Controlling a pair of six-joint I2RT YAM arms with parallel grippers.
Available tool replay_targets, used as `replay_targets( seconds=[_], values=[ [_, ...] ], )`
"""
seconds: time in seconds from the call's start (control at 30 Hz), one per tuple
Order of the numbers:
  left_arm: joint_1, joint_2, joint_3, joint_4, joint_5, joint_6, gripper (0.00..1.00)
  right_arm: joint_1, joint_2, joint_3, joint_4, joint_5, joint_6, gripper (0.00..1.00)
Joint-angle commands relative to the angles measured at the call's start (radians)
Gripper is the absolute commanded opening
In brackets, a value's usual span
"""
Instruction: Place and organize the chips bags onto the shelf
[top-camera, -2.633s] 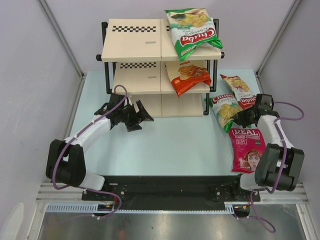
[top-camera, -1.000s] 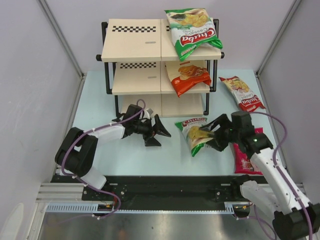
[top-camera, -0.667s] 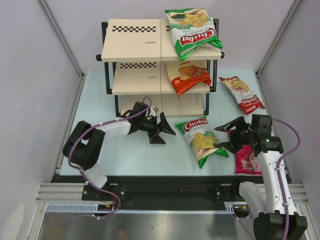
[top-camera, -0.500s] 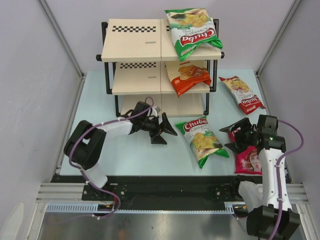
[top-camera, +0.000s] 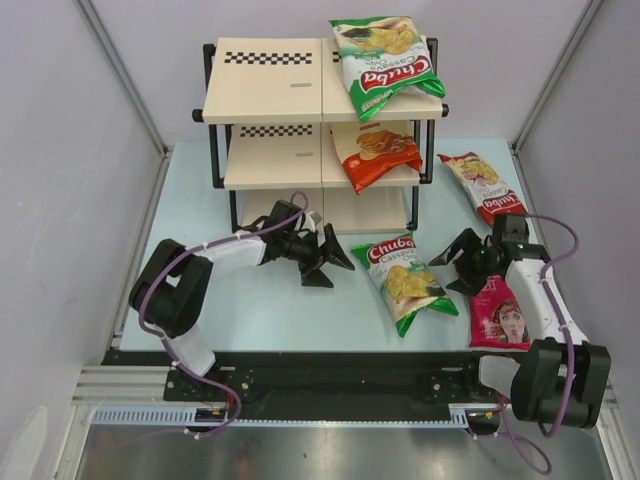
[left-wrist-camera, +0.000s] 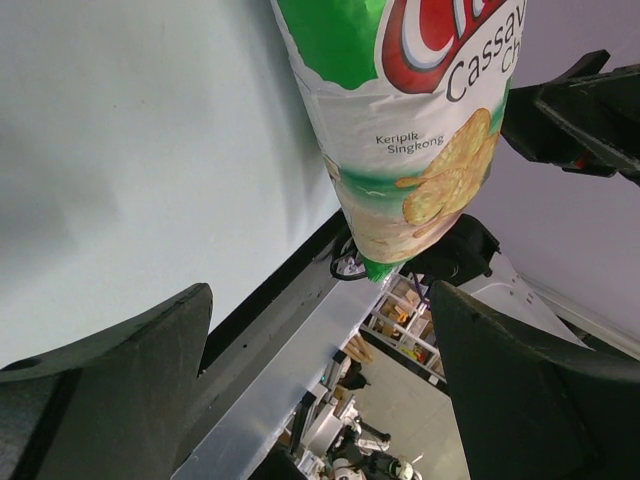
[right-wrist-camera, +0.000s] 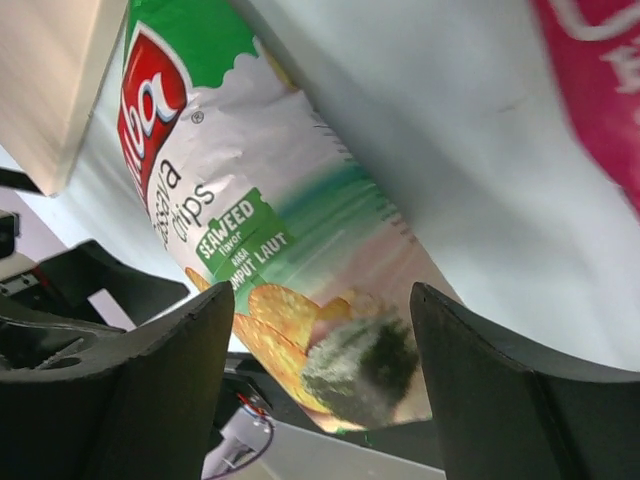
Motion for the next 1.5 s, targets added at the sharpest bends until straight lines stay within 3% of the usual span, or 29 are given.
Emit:
replay_targets(
  seconds=[0.0, 0.23, 0.4, 0.73, 1.07, 1.3, 1.47],
  values=[
    [-0.001, 0.02, 0.078, -0.039, -0.007, 0.04, 0.95, 0.118, 0.048, 0.011, 0.099, 0.028, 0.031, 0.75],
    [-0.001, 0.053, 0.115, -0.057, -0.004, 0.048, 0.95, 0.355, 0.146, 0.011, 0.28, -0.056, 0.283, 0.75],
    [0.005, 0.051, 0.118, -0.068, -0.015, 0.06, 0.95, 0.396, 0.183, 0.011, 0.482, -0.147, 0.471, 0.76],
    [0.022, 0.072, 0.129, -0.104, -0.013, 0.105, 0.95, 0.337, 0.183, 0.013, 0.283, -0.081, 0.237, 0.8],
    [0.022, 0.111, 0.181, -0.147, -0.001, 0.142, 0.93, 0.352, 0.286, 0.013, 0.292, -0.135, 0.093, 0.8],
    [0.028, 0.109, 0.206, -0.206, -0.015, 0.175, 0.93, 0.383, 0.369, 0.011, 0.346, -0.161, 0.082, 0.57],
    [0.057, 0.086, 0.151, -0.174, -0.01, 0.151, 0.93, 0.392, 0.364, 0.011, 0.351, -0.155, 0.076, 0.23]
  ],
)
